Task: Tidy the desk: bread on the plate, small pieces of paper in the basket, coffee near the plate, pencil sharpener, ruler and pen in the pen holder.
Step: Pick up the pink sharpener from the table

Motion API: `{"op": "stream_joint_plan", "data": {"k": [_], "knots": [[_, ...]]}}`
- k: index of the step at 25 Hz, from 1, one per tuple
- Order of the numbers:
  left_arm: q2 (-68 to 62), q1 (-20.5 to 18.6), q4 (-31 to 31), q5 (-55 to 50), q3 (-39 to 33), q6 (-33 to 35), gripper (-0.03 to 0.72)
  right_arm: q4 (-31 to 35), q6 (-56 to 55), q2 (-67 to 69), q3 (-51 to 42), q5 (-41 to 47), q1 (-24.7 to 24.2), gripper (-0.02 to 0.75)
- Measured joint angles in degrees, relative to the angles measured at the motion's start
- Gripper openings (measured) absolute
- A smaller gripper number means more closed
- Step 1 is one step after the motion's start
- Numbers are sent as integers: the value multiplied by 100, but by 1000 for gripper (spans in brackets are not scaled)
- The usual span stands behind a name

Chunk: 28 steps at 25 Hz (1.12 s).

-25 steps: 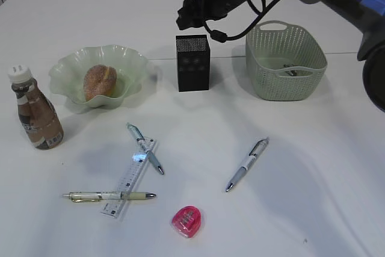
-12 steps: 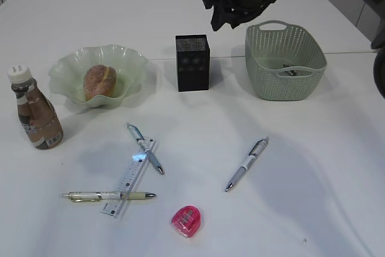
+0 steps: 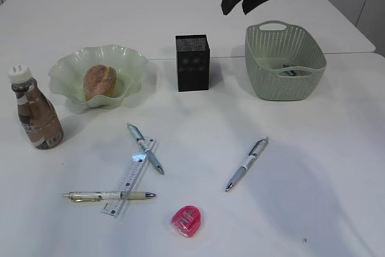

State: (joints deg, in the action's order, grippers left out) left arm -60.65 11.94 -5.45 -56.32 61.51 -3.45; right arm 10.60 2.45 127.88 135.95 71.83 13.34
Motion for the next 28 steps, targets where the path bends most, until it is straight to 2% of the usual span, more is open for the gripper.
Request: {"op": "stream_joint_plan", "data": {"k": [2,4,6,8,9,12,14,16,17,21,28], "knots": [[0,0,11,-51,38,0,394,0,-11,-188,-282,0,0,373],[0,0,11,-152,38,0,394,0,-11,-906,-1285,0,22,373],[0,0,11,-287,38,0,394,-3,-19,-1348,-1775,0,49,372],[-4,0,11,-430,38,0,394,-13,-19,-1428,-1865,0,71,372],[-13,0,11,-547,38,0,394,-26,-19,-2009,-2494,0,223,372],[-27,0,20,-994,38,0,394,-26,-19,-2405,-2935,0,532,379],[-27,0,55,-1296,38,0,394,-26,-19,-2667,-3283,0,896,412],[-27,0,125,-1429,38,0,394,-26,-19,-2667,-3283,0,896,412],[-27,0,163,-1456,38,0,394,-26,-19,-2774,-3558,0,1309,445],[68,0,201,-1479,38,0,394,-52,-19,-2794,-4089,-22,1806,461],[182,0,210,-1483,38,0,394,-195,-19,-2794,-5040,-43,2056,461]]}}
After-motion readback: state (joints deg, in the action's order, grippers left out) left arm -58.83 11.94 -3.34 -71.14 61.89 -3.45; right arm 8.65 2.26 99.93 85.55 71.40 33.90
